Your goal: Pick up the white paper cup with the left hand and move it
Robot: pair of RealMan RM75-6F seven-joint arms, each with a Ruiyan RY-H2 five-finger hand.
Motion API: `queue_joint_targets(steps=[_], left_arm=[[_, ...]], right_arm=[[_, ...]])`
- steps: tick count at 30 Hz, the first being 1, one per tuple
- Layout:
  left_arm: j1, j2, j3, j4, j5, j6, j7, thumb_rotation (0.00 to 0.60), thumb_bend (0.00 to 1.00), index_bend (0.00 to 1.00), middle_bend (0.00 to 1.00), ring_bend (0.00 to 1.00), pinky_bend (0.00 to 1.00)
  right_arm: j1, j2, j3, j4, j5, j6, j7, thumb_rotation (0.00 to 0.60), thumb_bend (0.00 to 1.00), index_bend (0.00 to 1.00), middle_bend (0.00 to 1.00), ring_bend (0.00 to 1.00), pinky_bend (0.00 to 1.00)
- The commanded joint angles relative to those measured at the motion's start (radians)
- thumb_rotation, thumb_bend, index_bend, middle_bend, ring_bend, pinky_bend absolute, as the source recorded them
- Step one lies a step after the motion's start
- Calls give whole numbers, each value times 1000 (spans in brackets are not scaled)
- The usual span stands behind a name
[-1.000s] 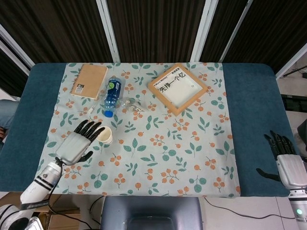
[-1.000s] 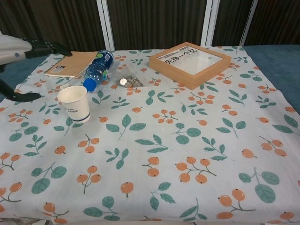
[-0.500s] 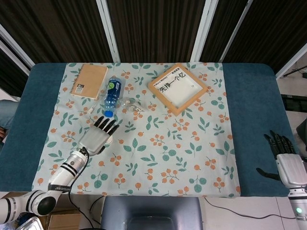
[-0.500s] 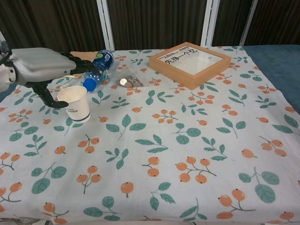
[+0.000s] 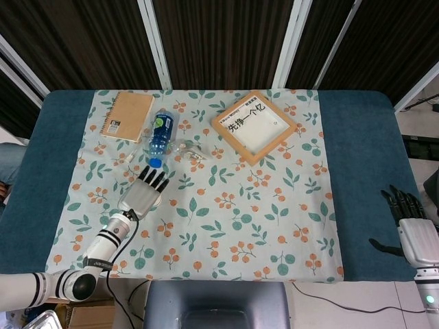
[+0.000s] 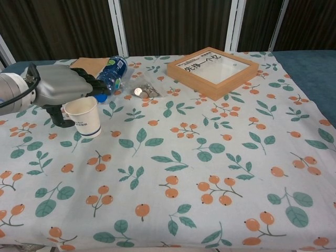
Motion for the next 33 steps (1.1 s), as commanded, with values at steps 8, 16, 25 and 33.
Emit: queue_joint_targets(steps=[8,16,25,33], left_arm=[[-39,-21,42,32,-37,19,23,600,305,0,0,0,0],[-45,-35,59,58,-20,17,-18,600,365,13,79,0,0],[-47,-43,71,73,-9,35,-41,600,422,209,230,0,0],[-37,-32,65,64,25,53,-93,600,435,280,277,0,0]], right_arm=[[-1,-1,-3,11,6,-10,8,600,196,0,0,0,0],[2,2,-3,5,13,-23,4,600,196,0,0,0,0],[5,4,-5,1,17,-35,-1,600,196,0,0,0,0],[7,7,-4,-5,19,-40,-6,600,196,0,0,0,0]])
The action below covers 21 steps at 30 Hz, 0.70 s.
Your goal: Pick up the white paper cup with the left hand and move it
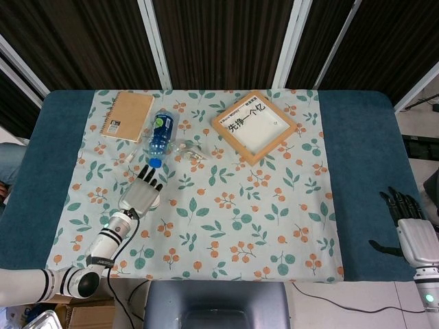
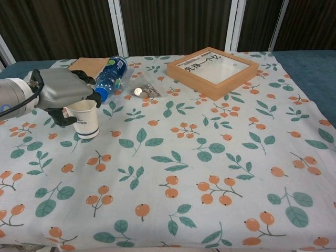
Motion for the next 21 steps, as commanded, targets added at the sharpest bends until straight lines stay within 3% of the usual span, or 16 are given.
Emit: queue_joint_targets(steps=[1,4,9,15,21], left_arm=[[9,14,-14,-17,20,8,-44,600,436,281,279,0,0],[31,44,-55,-61,52,1,-170,600,434,278,286,0,0],[124,65,-149,-101,147,-11,-575,600,426,324,337,35,0],[212,22,-188,-50,231,-57,-951,600,425,342,353,65,39],[302,-112,-188,98,383,0,-1269,600,422,352,344,71,74]], right_arm=[[1,1,0,-2,1,-1,-2,600,196,0,0,0,0],[1,2,0,-2,4,-4,-3,600,196,0,0,0,0],[3,-1,1,0,7,-10,-2,600,196,0,0,0,0],[5,-2,-1,-1,5,-15,-5,600,196,0,0,0,0],[5,1,-1,-9,7,-14,-13,600,196,0,0,0,0]])
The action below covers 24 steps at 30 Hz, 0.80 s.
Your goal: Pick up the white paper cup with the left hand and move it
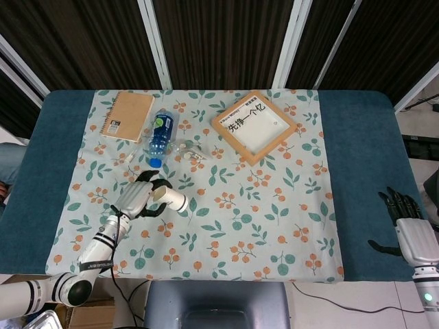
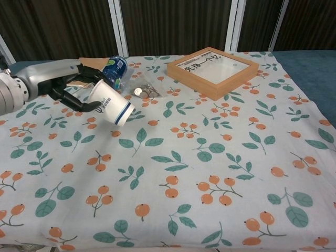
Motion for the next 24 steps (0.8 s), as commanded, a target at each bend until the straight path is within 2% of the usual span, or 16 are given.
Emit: queue_joint_targets(steps=[1,4,10,15,24], left_arm=[[111,-128,-30,138,156,43,-276,600,419,353,344,71,73],[137,-202,-37,217,198,90,-375,600,409,357,345,68,73],[147,-244,-36,270,215,106,-407,600,401,338,331,58,64],[159,-333,-20,412,242,124,-402,600,392,323,311,47,50],[167,-384,3,517,292,124,-385,600,390,305,295,44,41]], right_arm=[[0,0,0,-3,-1,1,-3,600,196,0,0,0,0],[2,-1,-1,-4,-2,-1,-10,600,196,0,0,0,0],[5,-3,-1,-7,-4,-5,-13,600,196,0,0,0,0],[7,3,-7,-6,-3,-17,-11,600,196,0,0,0,0],[8,3,-11,2,-1,-26,-2,600,196,0,0,0,0]])
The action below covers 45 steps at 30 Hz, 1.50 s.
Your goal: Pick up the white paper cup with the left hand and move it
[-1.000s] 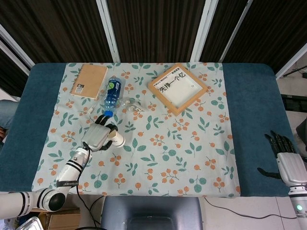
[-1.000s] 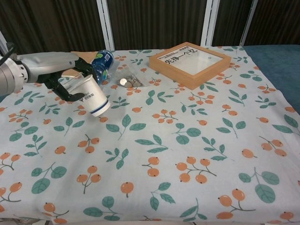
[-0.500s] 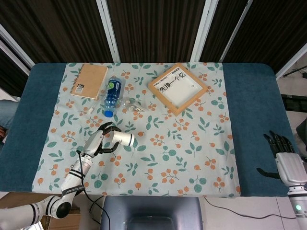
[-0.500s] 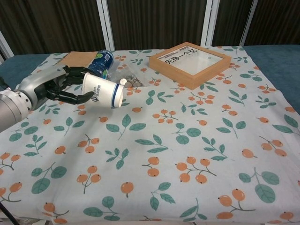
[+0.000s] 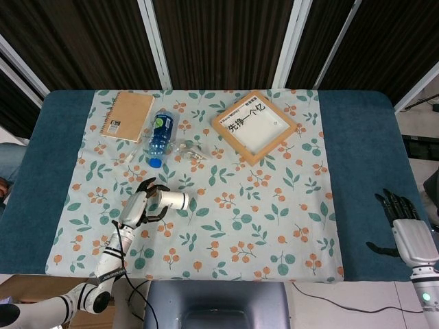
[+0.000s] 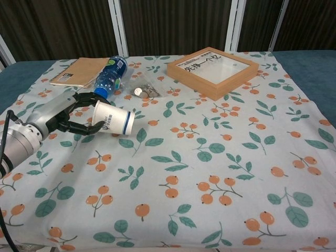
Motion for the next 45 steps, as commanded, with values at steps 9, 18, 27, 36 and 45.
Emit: queue_joint_targets(steps=[9,18,27,36,45], left_arm=[[0,34,25,-1,30,-62,17,600,390,0,4,0,0],[-2,113,36,-68,84,-16,198,600,384,0,0,0,0],[-59,277,19,-416,53,-24,824,600,338,0,0,0,0],[-167,257,-18,-549,-162,-127,1149,600,336,0,0,0,0],[-270,182,-36,-449,-421,-181,1290,600,337,0,0,0,0]], right_arm=[[0,-1,0,2,4,-2,0,600,196,0,0,0,0],[4,-3,3,3,12,-10,-4,600,196,0,0,0,0],[13,-7,1,0,11,-25,-15,600,196,0,0,0,0],[6,-10,5,8,3,1,0,600,196,0,0,0,0],[6,-15,8,34,1,6,31,600,196,0,0,0,0]])
